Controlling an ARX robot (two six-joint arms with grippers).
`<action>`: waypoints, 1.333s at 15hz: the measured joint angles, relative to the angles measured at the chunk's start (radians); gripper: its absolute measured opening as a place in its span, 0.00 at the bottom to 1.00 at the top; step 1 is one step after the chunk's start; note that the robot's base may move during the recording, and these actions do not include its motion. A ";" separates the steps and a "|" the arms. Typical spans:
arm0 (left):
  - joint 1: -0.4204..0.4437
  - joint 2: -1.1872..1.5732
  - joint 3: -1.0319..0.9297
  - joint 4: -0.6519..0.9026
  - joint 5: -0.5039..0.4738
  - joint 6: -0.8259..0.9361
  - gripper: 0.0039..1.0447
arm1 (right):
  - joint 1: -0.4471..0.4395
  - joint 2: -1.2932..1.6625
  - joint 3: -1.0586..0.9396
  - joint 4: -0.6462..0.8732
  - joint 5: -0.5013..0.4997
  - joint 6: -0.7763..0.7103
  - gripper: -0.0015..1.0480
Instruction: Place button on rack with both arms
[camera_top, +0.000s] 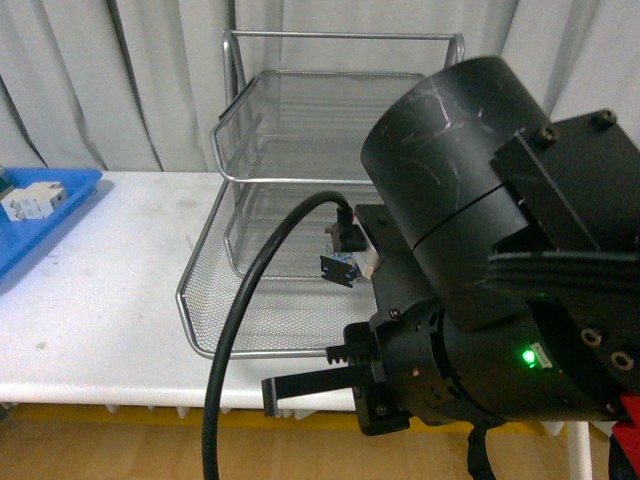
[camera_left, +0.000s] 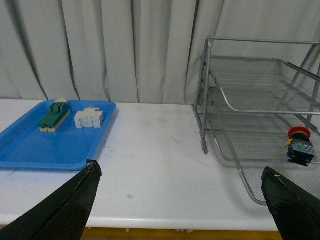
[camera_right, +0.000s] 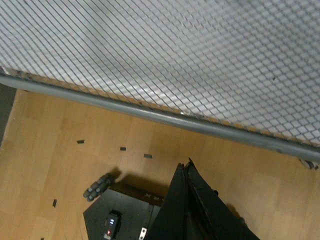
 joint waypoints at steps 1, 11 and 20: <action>0.000 0.000 0.000 0.000 0.000 0.000 0.94 | -0.001 0.020 0.000 0.004 0.002 0.007 0.02; 0.000 0.000 0.000 0.000 0.000 0.000 0.94 | -0.048 0.105 0.089 -0.013 0.022 0.032 0.02; 0.000 0.000 0.000 0.000 0.000 0.000 0.94 | -0.138 0.166 0.180 0.010 0.012 0.006 0.02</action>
